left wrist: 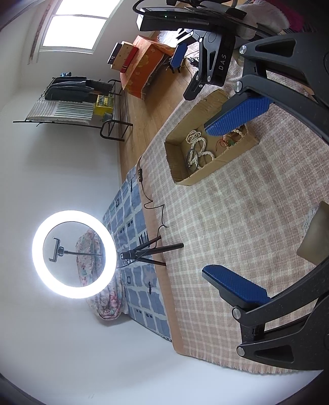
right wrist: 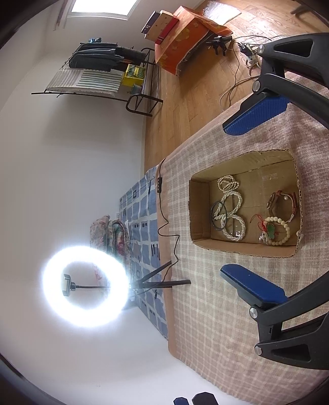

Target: Organize jewelry

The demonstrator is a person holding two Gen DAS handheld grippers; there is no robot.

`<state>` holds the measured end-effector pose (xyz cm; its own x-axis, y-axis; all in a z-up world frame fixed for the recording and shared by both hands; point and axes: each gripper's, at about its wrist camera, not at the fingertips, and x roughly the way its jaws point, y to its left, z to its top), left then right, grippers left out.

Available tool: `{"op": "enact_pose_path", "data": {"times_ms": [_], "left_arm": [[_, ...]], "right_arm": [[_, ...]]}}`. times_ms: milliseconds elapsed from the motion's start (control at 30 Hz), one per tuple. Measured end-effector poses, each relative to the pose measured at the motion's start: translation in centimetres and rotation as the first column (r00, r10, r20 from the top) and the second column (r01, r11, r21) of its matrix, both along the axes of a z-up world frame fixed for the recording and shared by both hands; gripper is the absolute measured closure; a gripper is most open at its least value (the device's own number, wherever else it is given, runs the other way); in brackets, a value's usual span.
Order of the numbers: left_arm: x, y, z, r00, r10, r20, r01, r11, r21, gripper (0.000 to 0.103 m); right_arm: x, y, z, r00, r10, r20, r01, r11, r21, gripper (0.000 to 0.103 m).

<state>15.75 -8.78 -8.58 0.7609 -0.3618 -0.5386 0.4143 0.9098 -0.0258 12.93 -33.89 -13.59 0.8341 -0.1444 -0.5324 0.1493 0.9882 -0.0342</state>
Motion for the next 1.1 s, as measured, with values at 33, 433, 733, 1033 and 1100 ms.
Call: {"op": "enact_pose_path", "data": {"times_ms": [33,433,733,1033,1100], "left_arm": [[0.02,-0.05,-0.02,1.0,-0.002,-0.002,0.002,1.0,0.001,0.0],[-0.07,-0.51,-0.11,1.0,-0.009,-0.003,0.009,1.0,0.002,0.0],[-0.1,-0.57,-0.15,1.0,-0.01,-0.005,0.01,1.0,0.003,0.0],[-0.09,-0.73,-0.13,1.0,-0.014,-0.005,0.014,1.0,0.006,0.0],[-0.11,-0.81,-0.1,1.0,-0.015,-0.005,0.016,1.0,0.008,0.0]], "right_arm": [[0.03,0.01,-0.02,1.0,-0.001,0.0,0.001,1.0,0.002,0.0],[-0.02,-0.32,-0.08,1.0,-0.004,-0.002,0.004,1.0,0.006,0.0],[0.06,-0.56,-0.22,1.0,-0.006,-0.006,0.006,1.0,0.003,0.0],[0.05,-0.58,-0.34,1.0,-0.01,-0.006,0.01,1.0,-0.001,0.0],[-0.02,-0.61,-0.37,1.0,-0.013,-0.006,0.013,1.0,-0.004,0.0]]}}
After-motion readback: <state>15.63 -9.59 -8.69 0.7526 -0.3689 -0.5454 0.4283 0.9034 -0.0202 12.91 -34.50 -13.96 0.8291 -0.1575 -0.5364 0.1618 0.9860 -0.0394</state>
